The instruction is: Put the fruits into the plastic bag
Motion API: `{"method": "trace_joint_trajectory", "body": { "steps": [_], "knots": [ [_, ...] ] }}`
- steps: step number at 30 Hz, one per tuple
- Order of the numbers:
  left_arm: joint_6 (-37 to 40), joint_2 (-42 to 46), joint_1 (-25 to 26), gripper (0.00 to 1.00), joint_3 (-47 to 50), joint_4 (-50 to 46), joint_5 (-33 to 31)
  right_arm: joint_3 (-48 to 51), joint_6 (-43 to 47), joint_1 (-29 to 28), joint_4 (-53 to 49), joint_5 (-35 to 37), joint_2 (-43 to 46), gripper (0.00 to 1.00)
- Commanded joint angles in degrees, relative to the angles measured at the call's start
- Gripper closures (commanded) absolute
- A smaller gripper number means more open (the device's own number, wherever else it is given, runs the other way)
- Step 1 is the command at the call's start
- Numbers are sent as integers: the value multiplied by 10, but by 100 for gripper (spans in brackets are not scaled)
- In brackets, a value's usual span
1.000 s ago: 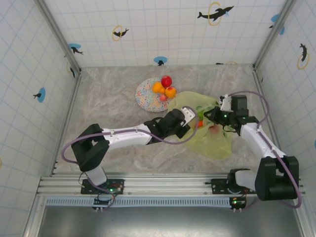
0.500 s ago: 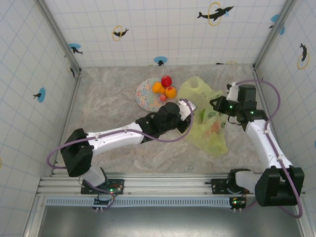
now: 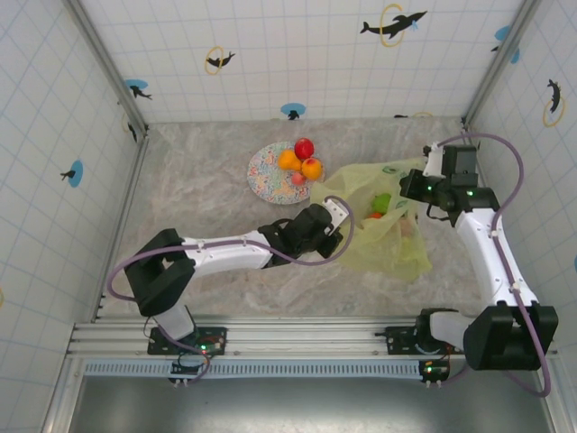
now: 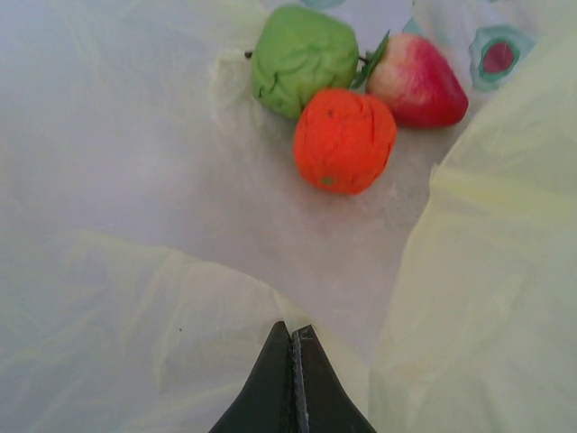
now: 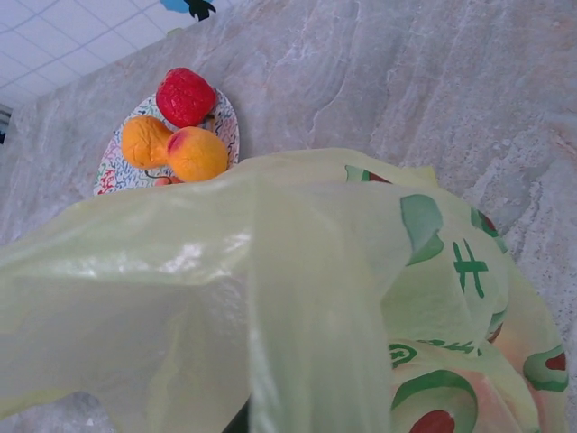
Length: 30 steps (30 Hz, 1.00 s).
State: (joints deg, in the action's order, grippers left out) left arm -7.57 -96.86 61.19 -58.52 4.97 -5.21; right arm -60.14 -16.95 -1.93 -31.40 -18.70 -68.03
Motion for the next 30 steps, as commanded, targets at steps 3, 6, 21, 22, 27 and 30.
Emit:
{"method": "trace_joint_trajectory", "body": {
  "steps": [3, 6, 21, 22, 27, 30],
  "knots": [
    [-23, 7, 0, 93, 11, 3, -5, 47, -24, -12, 43, -24, 0, 100],
    [-23, 30, -12, 78, 21, 8, 6, 66, -36, -18, 65, -28, 2, 100],
    [-52, 140, -89, 34, 99, 30, 154, 99, -65, -71, 118, -28, -22, 100],
    [-53, 147, -94, 33, 104, 33, 167, 99, -65, -72, 117, -27, -24, 100],
    [-49, 189, -117, 31, 138, 34, 222, 100, -65, -75, 118, -21, -27, 100],
    [-49, 219, -135, 29, 164, 32, 272, 98, -67, -75, 120, -9, -28, 100]
  ]
}}
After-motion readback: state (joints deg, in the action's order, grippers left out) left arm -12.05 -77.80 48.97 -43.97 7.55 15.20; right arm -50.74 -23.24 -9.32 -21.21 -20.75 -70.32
